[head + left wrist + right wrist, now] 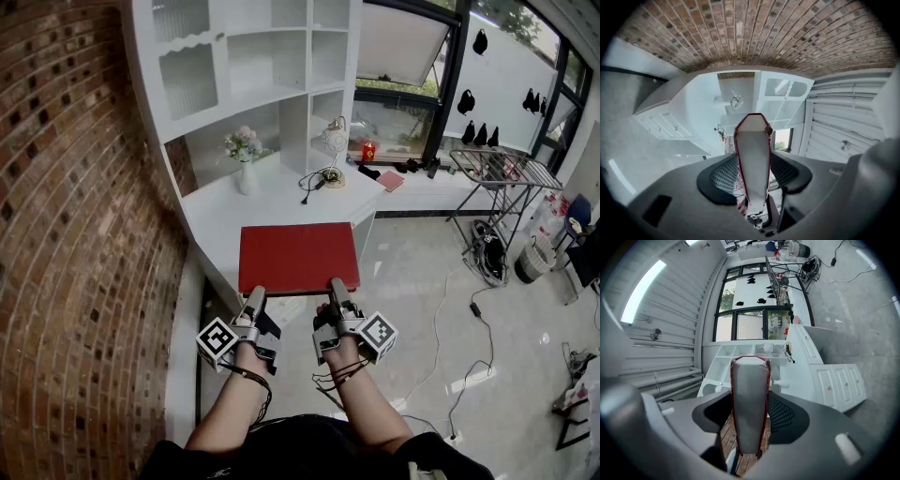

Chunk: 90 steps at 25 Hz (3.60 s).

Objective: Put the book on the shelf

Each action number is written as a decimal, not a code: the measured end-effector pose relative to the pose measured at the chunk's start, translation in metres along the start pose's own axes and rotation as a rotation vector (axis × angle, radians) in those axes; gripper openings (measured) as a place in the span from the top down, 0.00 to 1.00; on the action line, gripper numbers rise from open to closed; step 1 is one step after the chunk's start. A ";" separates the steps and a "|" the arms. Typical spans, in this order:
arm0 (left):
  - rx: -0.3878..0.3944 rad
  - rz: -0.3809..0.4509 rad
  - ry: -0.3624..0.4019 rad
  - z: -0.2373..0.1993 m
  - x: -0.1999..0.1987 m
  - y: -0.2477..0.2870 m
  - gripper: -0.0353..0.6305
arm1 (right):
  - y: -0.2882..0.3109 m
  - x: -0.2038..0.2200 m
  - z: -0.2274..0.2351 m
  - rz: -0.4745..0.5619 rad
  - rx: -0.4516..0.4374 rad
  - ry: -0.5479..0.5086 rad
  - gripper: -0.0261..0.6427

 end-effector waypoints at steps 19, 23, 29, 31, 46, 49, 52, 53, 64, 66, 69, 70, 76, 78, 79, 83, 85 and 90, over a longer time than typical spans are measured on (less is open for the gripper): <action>-0.006 -0.027 0.026 -0.006 0.023 0.008 0.61 | -0.003 -0.025 0.009 0.005 0.008 0.011 0.60; -0.007 -0.029 0.034 -0.006 0.030 0.015 0.61 | -0.001 -0.034 0.009 0.001 0.012 0.015 0.60; 0.009 -0.014 0.035 -0.007 0.048 0.023 0.61 | 0.004 -0.055 0.012 -0.018 0.001 0.010 0.60; 0.014 -0.008 0.035 -0.009 0.054 0.025 0.61 | 0.005 -0.062 0.014 -0.023 -0.003 0.009 0.60; 0.044 0.010 0.039 -0.016 0.071 0.060 0.61 | 0.037 -0.095 0.020 -0.056 -0.044 -0.012 0.60; 0.043 0.010 0.044 -0.018 0.069 0.075 0.61 | 0.053 -0.100 0.024 -0.065 -0.044 -0.007 0.60; 0.046 0.006 0.062 -0.019 0.065 0.092 0.61 | 0.070 -0.104 0.027 -0.068 -0.049 0.010 0.60; 0.051 0.005 0.065 -0.019 0.064 0.100 0.61 | 0.077 -0.105 0.027 -0.068 -0.054 0.008 0.60; 0.061 -0.006 0.030 -0.046 0.059 0.196 0.61 | 0.162 -0.144 0.045 -0.066 -0.047 -0.037 0.60; 0.054 -0.004 0.027 -0.051 0.057 0.214 0.61 | 0.179 -0.150 0.052 -0.074 -0.036 -0.036 0.60; 0.032 0.007 0.017 -0.059 0.054 0.237 0.61 | 0.205 -0.157 0.061 -0.088 -0.018 -0.031 0.60; 0.026 0.011 0.015 -0.062 0.053 0.244 0.61 | 0.214 -0.158 0.064 -0.092 -0.015 -0.028 0.60; 0.012 0.046 0.038 -0.075 0.035 0.292 0.61 | 0.269 -0.165 0.082 -0.121 0.003 -0.010 0.60; 0.001 0.057 0.038 -0.080 0.029 0.307 0.61 | 0.287 -0.165 0.090 -0.134 0.013 -0.003 0.60; 0.001 0.062 0.034 -0.081 0.027 0.314 0.61 | 0.297 -0.166 0.094 -0.140 0.014 0.000 0.60; -0.015 0.082 0.035 -0.091 0.014 0.349 0.61 | 0.340 -0.168 0.109 -0.160 0.022 0.012 0.60; -0.025 0.095 0.035 -0.097 0.007 0.367 0.61 | 0.363 -0.170 0.116 -0.172 0.024 0.011 0.60; -0.027 0.127 0.025 -0.108 -0.014 0.416 0.61 | 0.423 -0.171 0.128 -0.207 0.030 0.008 0.60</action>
Point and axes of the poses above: the fingertips, and each gripper's own axes: y forward along the fingers, z to its right, x out of its underside, the point moved 8 cm from there along -y, backward along the fingers, and after that the axes turned 8 degrees about z, right-handed, at the moved point
